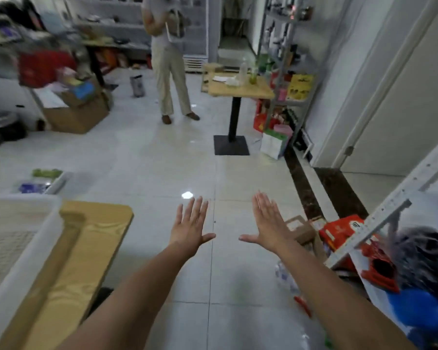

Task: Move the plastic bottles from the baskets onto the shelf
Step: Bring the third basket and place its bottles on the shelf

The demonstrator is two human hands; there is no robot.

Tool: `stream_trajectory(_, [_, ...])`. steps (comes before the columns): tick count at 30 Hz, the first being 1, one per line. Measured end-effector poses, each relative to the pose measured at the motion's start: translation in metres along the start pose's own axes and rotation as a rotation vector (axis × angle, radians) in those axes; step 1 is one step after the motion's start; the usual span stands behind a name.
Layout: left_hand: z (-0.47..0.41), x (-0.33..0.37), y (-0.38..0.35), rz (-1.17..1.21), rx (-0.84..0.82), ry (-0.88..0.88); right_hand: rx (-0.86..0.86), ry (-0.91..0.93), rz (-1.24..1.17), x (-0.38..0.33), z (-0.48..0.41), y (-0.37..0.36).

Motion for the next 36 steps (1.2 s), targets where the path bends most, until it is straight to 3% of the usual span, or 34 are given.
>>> stream_trajectory(7, [-0.047, -0.069, -0.029, -0.008, -0.069, 0.169, 0.006, 0.218, 0.051, -0.053, -0.122, 0.002])
stream_trajectory(16, [-0.2, -0.111, -0.005, 0.03, -0.046, 0.341, 0.038, 0.37, 0.166, -0.039, -0.297, 0.045])
stream_trajectory(22, [-0.235, -0.161, -0.015, 0.05, -0.091, 0.497, 0.023, 0.553, 0.191, -0.072, -0.377, 0.051])
stream_trajectory(36, [-0.315, -0.371, -0.028, 0.047, -0.059, 0.832, 0.005, 0.841, 0.26, -0.214, -0.567, 0.038])
Point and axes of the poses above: each hand's wrist, its own z-axis away from the middle knuckle, its own y-axis out of the back of the hand, x = y × z, the point moved 10 cm from there along -z, towards the middle knuckle, and after that the axes turned 1 degree about z, right-handed, at the moved point
